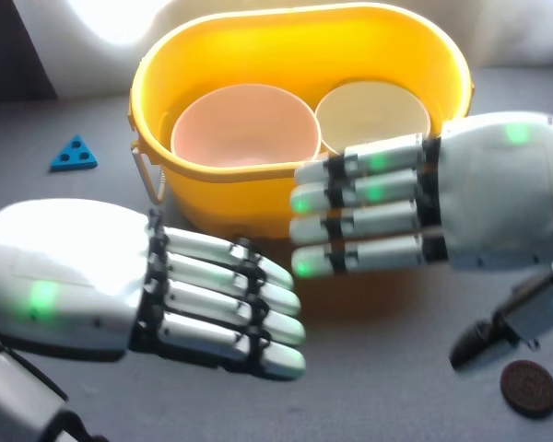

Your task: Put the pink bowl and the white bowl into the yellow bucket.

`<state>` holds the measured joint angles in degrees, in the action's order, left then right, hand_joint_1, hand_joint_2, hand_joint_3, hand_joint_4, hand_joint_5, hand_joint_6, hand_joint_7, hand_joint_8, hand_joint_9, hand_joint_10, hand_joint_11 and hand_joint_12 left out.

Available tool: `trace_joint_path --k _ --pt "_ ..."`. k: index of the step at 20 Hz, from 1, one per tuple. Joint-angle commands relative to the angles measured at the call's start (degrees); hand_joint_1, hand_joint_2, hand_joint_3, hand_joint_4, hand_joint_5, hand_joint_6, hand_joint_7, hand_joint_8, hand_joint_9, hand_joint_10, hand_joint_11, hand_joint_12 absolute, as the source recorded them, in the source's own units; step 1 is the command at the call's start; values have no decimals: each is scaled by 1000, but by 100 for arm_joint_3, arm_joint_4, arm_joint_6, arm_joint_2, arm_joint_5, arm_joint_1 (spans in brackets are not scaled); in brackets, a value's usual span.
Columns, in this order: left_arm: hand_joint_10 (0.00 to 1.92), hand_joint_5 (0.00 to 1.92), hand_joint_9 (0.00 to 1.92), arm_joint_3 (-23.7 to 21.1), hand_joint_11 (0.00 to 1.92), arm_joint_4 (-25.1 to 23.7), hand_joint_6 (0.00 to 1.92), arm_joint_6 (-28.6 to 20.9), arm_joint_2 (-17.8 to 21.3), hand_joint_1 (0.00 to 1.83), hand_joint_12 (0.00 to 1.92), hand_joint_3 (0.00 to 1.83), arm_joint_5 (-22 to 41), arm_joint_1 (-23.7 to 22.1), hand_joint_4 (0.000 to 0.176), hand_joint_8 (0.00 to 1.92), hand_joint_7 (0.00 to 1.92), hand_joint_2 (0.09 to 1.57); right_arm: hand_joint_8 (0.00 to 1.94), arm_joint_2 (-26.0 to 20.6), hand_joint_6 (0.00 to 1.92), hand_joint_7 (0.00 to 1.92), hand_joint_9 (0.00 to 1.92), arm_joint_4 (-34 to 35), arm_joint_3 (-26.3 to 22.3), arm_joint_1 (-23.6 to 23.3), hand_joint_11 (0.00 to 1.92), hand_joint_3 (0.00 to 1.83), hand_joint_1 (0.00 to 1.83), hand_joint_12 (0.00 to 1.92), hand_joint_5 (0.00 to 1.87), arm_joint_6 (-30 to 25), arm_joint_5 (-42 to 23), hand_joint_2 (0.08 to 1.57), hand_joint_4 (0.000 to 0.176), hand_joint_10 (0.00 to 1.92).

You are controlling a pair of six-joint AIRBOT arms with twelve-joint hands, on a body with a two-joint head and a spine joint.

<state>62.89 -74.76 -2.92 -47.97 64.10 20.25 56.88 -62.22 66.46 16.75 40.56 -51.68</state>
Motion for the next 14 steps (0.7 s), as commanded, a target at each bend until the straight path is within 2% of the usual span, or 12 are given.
trace_joint_path --k 1,4,7,8,9,11,14 --pt "0 101 86 -80 0 368 0 13 90 0 294 1 222 -25 0 0 118 1152 2 -100 3 70 36 385 -1 -2 0 0 360 174 49 8 -446 836 0 2" --pt "1 94 74 -316 0 227 0 74 102 0 208 0 182 -55 0 0 115 1151 1 -242 0 40 0 334 -29 78 0 0 346 54 32 -577 -606 826 0 1" --pt "2 98 76 -413 0 145 3 -10 152 0 220 6 242 -64 0 2 118 1176 1 -548 1 37 0 176 -251 104 0 0 372 41 32 -770 -819 819 0 0" --pt "1 69 48 -393 0 -125 1 -220 150 0 153 5 154 -104 0 1 86 1180 6 -647 3 49 11 130 -310 104 17 0 334 48 37 -923 -916 814 0 4" --pt "1 41 25 -322 0 -121 0 -365 119 0 89 3 166 -110 0 0 60 1182 0 -760 0 9 1 126 -374 89 3 0 344 9 7 -1076 -1050 815 0 0" --pt "7 62 39 -288 0 77 8 -367 107 0 113 3 179 -44 0 7 82 1185 0 -908 0 0 0 117 -467 4 0 0 357 0 0 -1237 -1150 808 0 0" --pt "8 87 62 -352 0 111 6 -377 119 0 203 0 -5 -79 0 4 105 1180 0 -1083 0 0 0 77 -510 -84 0 0 357 0 0 -1653 -1387 806 0 0"
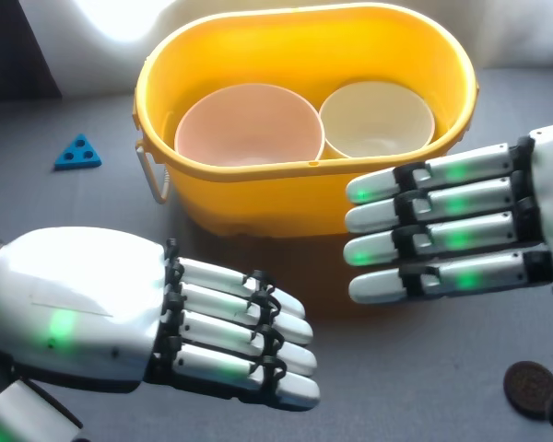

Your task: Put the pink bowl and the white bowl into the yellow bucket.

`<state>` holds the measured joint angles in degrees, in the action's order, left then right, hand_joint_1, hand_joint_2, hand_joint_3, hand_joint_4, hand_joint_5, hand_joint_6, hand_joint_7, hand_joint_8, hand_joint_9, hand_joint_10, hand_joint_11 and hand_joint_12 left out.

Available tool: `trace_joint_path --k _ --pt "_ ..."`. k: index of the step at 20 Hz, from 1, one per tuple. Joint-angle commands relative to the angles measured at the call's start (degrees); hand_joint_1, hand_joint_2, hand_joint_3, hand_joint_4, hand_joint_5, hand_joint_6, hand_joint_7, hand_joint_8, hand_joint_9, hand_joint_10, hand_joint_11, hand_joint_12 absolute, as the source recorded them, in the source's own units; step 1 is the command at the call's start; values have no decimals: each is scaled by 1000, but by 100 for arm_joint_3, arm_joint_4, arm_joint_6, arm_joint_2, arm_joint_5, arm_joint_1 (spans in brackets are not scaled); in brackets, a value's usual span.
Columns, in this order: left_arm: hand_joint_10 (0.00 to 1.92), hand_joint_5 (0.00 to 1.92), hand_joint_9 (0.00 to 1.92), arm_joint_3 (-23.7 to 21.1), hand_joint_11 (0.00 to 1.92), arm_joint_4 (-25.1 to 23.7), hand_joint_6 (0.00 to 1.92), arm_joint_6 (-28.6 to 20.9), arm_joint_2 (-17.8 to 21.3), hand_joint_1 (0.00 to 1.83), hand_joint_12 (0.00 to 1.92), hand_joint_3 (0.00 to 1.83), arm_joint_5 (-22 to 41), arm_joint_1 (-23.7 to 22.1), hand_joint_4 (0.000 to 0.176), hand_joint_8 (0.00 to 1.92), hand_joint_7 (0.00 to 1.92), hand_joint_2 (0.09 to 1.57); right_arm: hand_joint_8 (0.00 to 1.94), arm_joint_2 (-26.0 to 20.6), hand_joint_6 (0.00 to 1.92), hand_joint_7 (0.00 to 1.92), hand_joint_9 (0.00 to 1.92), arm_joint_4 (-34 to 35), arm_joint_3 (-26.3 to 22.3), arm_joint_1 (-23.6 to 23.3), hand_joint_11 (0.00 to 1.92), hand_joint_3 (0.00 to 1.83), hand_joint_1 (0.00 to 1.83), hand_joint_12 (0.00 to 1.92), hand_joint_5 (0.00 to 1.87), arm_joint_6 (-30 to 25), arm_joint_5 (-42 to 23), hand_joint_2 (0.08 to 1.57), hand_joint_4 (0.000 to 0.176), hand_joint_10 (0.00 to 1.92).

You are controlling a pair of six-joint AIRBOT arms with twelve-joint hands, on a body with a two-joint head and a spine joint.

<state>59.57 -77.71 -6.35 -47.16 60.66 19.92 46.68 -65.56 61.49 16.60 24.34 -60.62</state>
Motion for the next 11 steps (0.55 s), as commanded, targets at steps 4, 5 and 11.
trace_joint_path --k 4,5,11 --pt "9 103 74 -75 0 410 8 26 31 0 232 5 244 -77 0 4 117 1199 2 -160 0 5 0 412 -131 -137 9 0 365 4 0 -128 -490 806 0 0" --pt "2 84 61 -78 0 410 6 60 29 0 167 4 244 -95 0 4 97 1206 5 -172 0 12 0 412 -163 -177 11 0 347 5 0 -156 -486 810 0 0" --pt "2 103 64 -115 0 409 2 76 -11 0 185 0 250 -55 0 2 109 1203 6 -190 2 36 2 718 -296 -534 19 0 413 16 13 -262 -439 794 0 0"
